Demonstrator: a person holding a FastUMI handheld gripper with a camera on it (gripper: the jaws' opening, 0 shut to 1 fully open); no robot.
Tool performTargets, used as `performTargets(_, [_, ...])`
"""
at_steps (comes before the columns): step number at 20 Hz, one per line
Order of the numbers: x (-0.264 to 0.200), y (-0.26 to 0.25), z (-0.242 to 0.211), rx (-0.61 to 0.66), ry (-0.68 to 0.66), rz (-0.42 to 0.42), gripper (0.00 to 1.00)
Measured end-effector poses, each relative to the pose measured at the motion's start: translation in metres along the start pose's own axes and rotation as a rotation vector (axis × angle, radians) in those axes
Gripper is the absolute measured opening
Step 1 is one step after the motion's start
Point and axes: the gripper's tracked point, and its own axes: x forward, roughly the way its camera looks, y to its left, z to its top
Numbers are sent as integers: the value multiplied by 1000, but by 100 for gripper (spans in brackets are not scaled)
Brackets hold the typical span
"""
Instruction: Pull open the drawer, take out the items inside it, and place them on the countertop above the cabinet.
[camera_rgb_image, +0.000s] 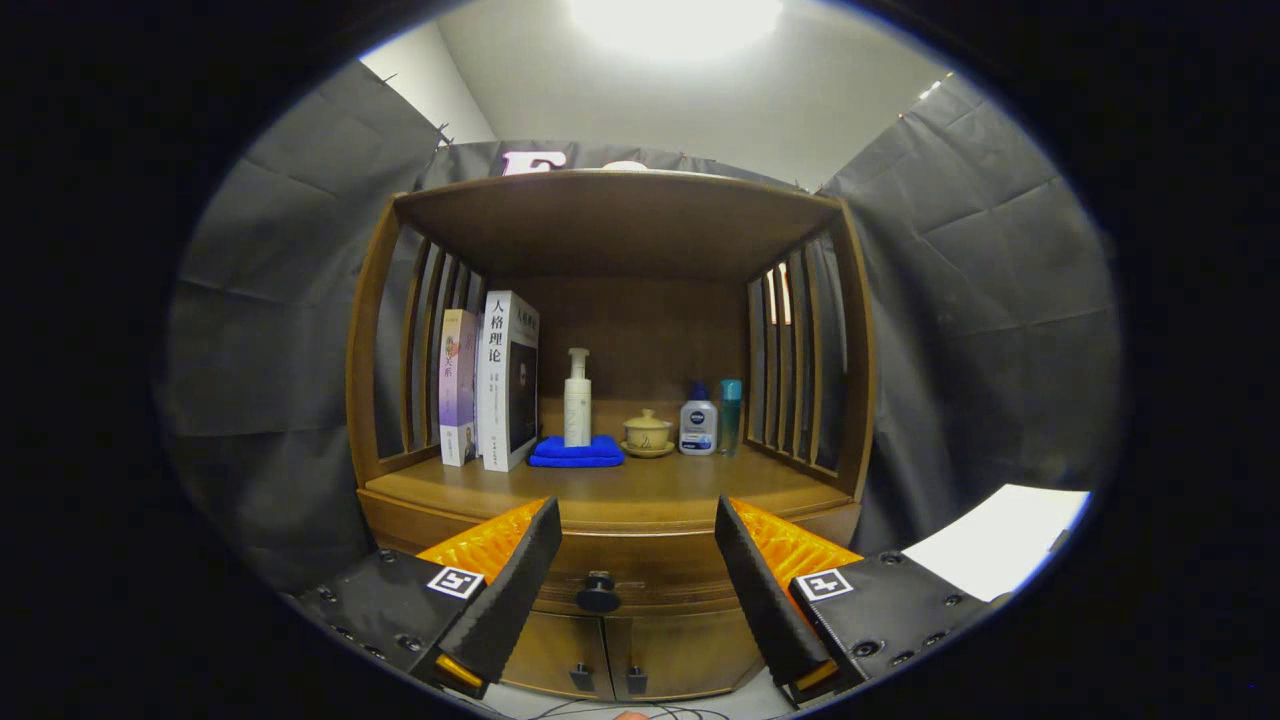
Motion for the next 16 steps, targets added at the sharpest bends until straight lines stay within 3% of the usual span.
performTargets(16, [60,17,-114,20,214,15,98])
